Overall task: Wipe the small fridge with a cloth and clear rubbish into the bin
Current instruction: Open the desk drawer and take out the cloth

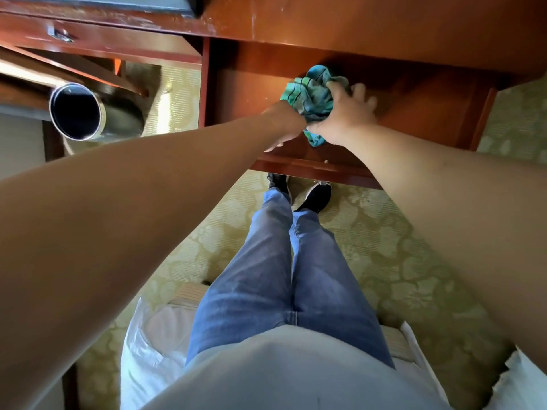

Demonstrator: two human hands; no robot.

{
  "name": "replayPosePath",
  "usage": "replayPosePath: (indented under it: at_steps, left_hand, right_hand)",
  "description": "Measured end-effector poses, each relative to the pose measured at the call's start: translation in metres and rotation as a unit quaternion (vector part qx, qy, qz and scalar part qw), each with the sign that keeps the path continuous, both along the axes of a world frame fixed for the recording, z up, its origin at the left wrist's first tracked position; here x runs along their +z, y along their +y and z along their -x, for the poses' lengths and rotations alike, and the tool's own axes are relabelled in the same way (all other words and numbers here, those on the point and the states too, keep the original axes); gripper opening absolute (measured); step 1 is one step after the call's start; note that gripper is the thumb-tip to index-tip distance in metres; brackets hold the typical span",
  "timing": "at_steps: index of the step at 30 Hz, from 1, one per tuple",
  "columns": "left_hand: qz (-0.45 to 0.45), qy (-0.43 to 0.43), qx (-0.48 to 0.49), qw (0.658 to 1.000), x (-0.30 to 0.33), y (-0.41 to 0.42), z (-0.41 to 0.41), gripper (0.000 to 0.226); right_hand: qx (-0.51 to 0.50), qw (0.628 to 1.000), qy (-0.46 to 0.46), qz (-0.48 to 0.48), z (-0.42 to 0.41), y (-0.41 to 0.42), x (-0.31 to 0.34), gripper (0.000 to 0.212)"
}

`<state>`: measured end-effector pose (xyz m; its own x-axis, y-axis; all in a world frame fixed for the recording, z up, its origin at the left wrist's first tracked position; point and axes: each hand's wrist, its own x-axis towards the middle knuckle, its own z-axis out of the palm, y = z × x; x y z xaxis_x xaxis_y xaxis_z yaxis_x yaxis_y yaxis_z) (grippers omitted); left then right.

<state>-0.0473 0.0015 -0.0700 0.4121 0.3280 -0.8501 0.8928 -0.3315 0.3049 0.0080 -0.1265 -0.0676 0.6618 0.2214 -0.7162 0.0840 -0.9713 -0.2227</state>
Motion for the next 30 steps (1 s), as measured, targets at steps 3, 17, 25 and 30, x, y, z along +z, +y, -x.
replayPosePath:
  at_steps: [3,17,25,30]
  left_hand:
    - [0.009,0.001,-0.013,1.0,-0.006,0.004,-0.002,0.032]
    - [0.157,0.228,-0.311,0.909,0.054,-0.014,0.039,0.041]
    - [0.096,0.163,-0.356,0.915,0.057,-0.007,0.034,0.05]
    - [0.03,0.051,-0.362,0.93,0.066,-0.004,0.009,0.043]
  right_hand:
    - [0.026,0.999,-0.007,0.041,-0.003,0.008,-0.005,0.079]
    - [-0.29,0.915,0.264,-0.093,-0.032,-0.02,0.082,0.032]
    - [-0.32,0.882,0.335,-0.089,-0.053,-0.038,0.116,0.037]
    - [-0.273,0.89,0.363,-0.047,-0.054,-0.052,0.122,0.043]
